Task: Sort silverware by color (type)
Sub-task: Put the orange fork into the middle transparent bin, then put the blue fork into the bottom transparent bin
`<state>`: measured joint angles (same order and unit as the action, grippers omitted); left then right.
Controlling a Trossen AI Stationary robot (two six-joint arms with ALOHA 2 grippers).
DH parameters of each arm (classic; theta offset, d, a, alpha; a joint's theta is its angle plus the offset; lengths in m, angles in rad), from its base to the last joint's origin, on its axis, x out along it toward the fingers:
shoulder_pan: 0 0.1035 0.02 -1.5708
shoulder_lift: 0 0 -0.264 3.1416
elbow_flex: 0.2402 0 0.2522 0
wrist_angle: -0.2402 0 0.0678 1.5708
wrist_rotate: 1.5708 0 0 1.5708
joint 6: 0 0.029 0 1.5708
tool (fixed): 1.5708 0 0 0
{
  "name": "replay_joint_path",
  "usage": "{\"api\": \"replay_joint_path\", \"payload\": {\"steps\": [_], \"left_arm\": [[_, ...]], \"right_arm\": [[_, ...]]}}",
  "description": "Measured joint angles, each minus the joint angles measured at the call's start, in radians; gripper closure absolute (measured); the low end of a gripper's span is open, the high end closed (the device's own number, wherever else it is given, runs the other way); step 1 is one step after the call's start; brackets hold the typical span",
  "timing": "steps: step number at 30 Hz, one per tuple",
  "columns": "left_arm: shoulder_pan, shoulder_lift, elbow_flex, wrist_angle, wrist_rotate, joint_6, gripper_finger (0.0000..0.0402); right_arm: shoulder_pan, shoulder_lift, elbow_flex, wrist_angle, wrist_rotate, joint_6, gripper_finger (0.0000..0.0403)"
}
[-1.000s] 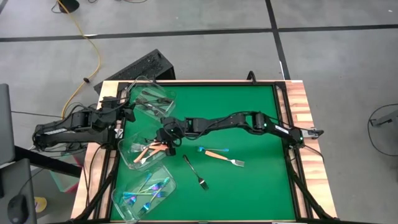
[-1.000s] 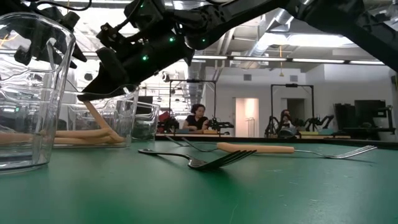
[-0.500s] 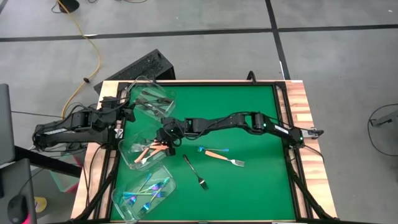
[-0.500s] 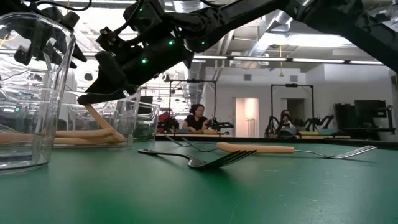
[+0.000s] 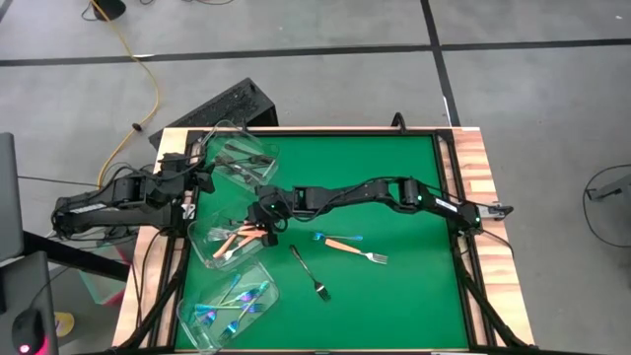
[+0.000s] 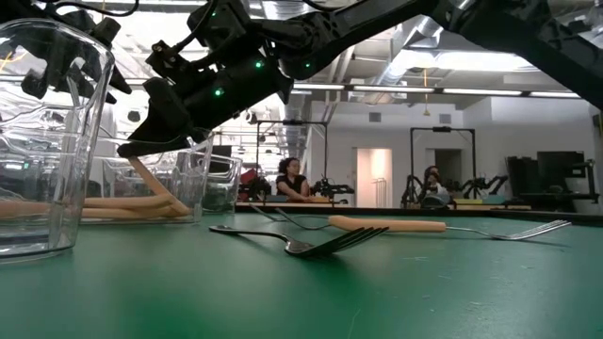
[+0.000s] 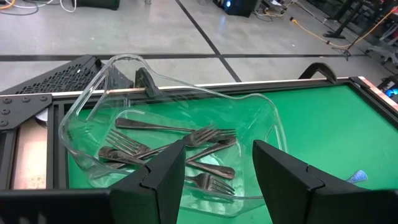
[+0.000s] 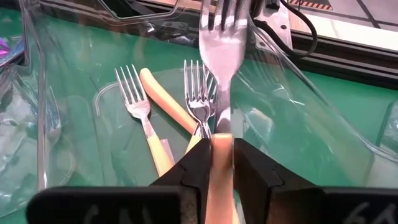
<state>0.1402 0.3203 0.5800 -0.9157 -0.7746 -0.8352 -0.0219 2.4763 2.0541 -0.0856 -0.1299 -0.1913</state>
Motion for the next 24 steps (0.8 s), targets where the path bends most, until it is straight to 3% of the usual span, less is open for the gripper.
{"api": "replay_joint_path", "payload": {"steps": [14,24], "left_arm": [[0.000,0.000,0.000,0.000,0.000,0.000,0.0230],[0.000,0.000,0.000,0.000,0.000,0.000,0.0230]], "right_arm": [[0.000,-0.007,0.002,0.000,0.000,0.007,0.0252],[-0.014,-0.012,0.233,-0.244,0.000,-0.014,0.0250]]}}
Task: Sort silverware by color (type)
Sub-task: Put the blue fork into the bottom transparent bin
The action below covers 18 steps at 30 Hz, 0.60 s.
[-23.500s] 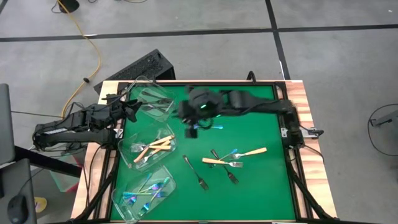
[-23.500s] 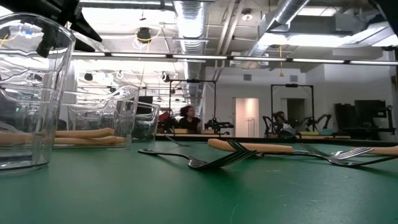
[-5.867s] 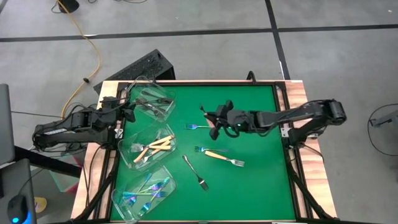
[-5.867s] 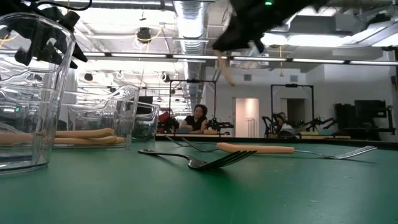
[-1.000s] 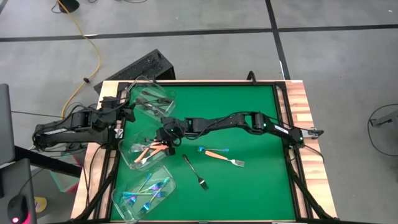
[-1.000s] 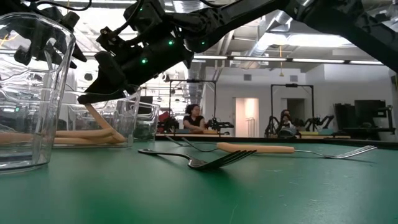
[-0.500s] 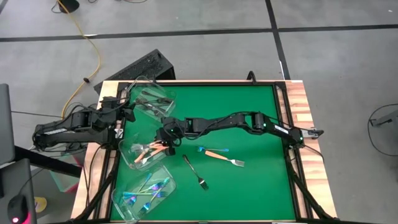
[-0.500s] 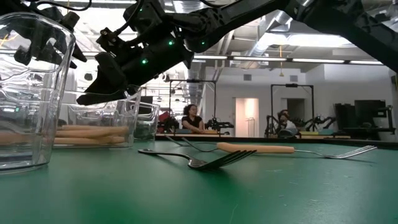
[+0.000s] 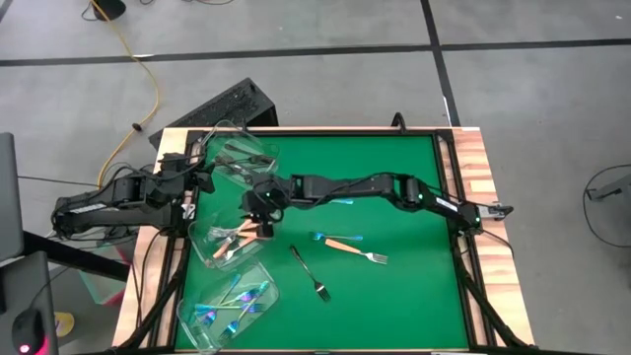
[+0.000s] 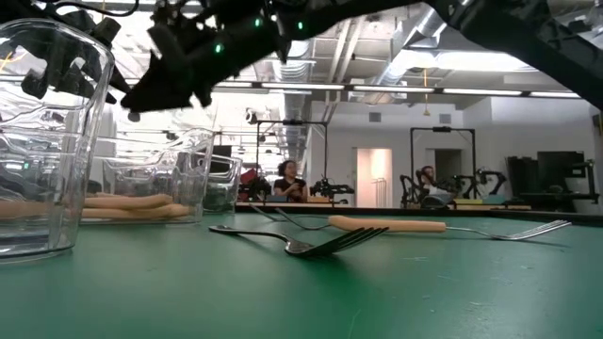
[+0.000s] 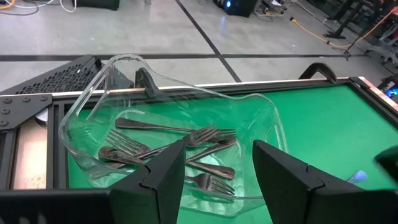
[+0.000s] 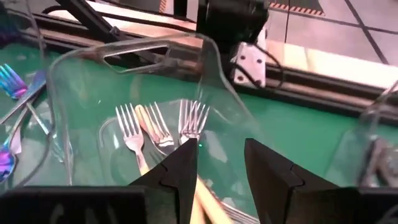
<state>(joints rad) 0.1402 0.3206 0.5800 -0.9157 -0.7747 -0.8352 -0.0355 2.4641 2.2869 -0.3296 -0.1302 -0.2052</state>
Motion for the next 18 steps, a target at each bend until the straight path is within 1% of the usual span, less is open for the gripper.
{"api": "replay_joint_path", "payload": {"steps": [2,3,4,6,8,16,18], "left_arm": [[0.000,0.000,0.000,0.000,0.000,0.000,0.0230],[0.000,0.000,0.000,0.000,0.000,0.000,0.0230],[0.000,0.000,0.000,0.000,0.000,0.000,0.0230],[0.000,0.000,0.000,0.000,0.000,0.000,0.0230],[0.000,0.000,0.000,0.001,0.000,0.000,0.0230],[0.000,0.000,0.000,0.000,0.000,0.000,0.0230],[0.000,0.000,0.000,0.000,0.000,0.000,0.0230]], "right_arm": [[-0.005,0.000,0.066,-0.080,0.000,-0.026,0.0250],[-0.007,-0.008,0.071,-0.095,0.000,-0.039,0.0250],[-0.011,-0.031,0.053,-0.090,0.001,-0.050,0.0250],[-0.018,-0.071,0.044,-0.155,0.011,-0.064,0.0250],[-0.028,-0.101,0.046,-0.183,0.039,-0.067,0.0250],[-0.088,-0.226,0.046,-0.456,0.093,-0.065,0.0250],[-0.099,-0.256,0.046,-0.549,0.146,-0.061,0.0251]]}}
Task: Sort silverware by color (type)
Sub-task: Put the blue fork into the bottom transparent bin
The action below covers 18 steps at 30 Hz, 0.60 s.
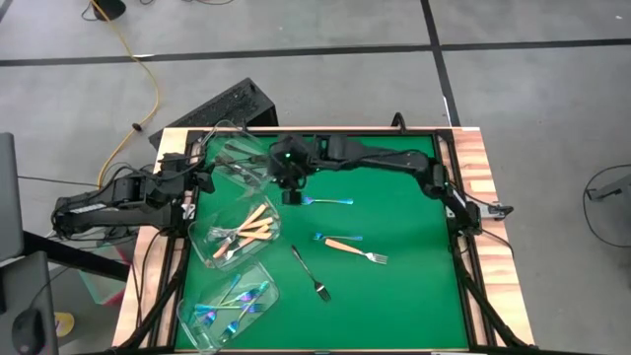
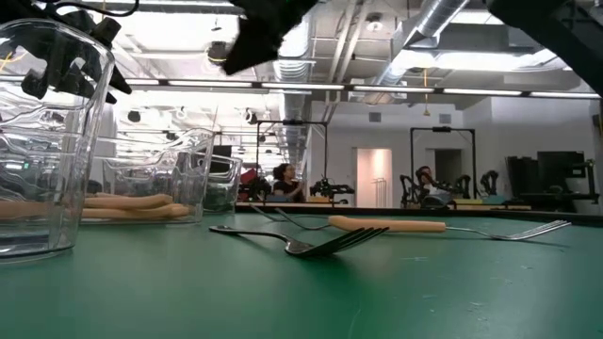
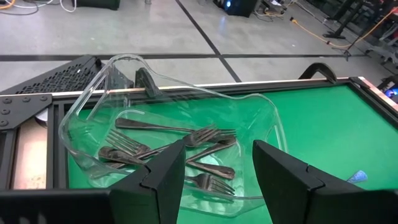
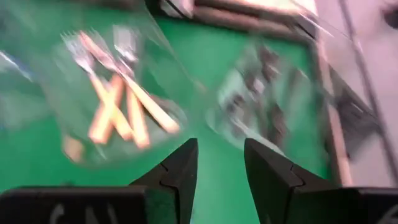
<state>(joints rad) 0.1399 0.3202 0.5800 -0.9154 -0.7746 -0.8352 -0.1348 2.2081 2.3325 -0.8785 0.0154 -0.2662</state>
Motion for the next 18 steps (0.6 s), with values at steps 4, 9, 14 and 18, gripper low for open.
{"api": "replay_joint_path", "payload": {"steps": [4,9,14,18], "left_arm": [[0.000,0.000,0.000,0.000,0.000,0.000,0.0230],[0.000,0.000,0.000,0.000,0.000,0.000,0.0230],[0.000,0.000,0.000,0.000,0.000,0.000,0.0230],[0.000,0.000,0.000,0.000,0.000,0.000,0.0230]], "right_arm": [[-0.014,-0.044,0.000,-0.153,0.129,-0.030,0.0257],[-0.041,-0.063,0.000,-0.350,0.142,-0.023,0.0266],[-0.073,-0.063,0.000,-0.542,0.109,0.015,0.0270],[-0.092,-0.063,0.000,-0.605,0.043,0.036,0.0270]]}}
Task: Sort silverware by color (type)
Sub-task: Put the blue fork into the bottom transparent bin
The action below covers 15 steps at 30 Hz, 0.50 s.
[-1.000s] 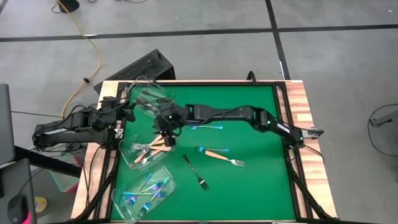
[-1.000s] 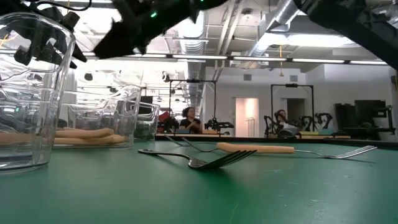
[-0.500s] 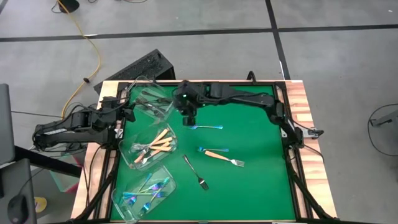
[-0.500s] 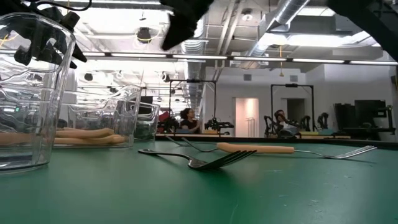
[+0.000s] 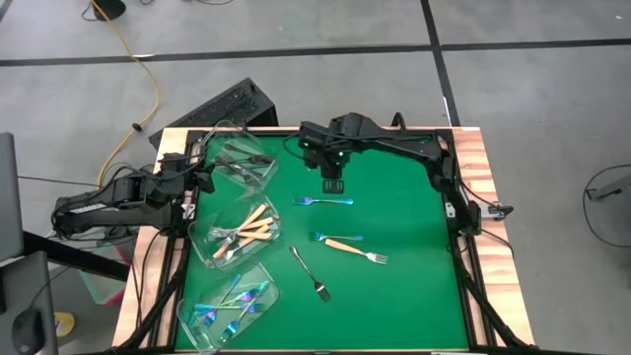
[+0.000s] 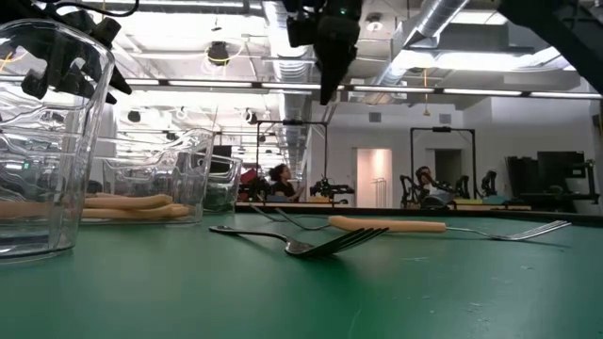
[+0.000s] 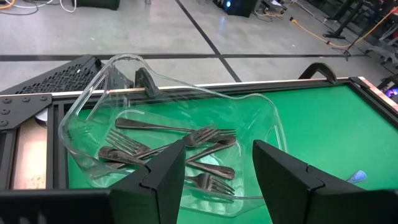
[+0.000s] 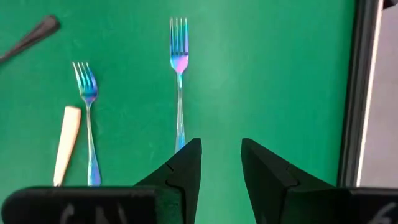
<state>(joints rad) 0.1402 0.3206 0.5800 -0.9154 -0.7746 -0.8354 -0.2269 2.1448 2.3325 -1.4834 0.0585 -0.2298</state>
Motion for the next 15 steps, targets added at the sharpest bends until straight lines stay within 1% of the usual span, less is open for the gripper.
{"api": "replay_joint_path", "payload": {"steps": [8,15], "left_arm": [[0.000,0.000,0.000,0.000,0.000,0.000,0.0230],[0.000,0.000,0.000,0.000,0.000,0.000,0.0230]], "right_arm": [[-0.026,-0.008,0.000,-0.090,-0.009,0.038,0.0270],[-0.018,-0.009,-0.001,-0.087,-0.079,0.038,0.0270]]}}
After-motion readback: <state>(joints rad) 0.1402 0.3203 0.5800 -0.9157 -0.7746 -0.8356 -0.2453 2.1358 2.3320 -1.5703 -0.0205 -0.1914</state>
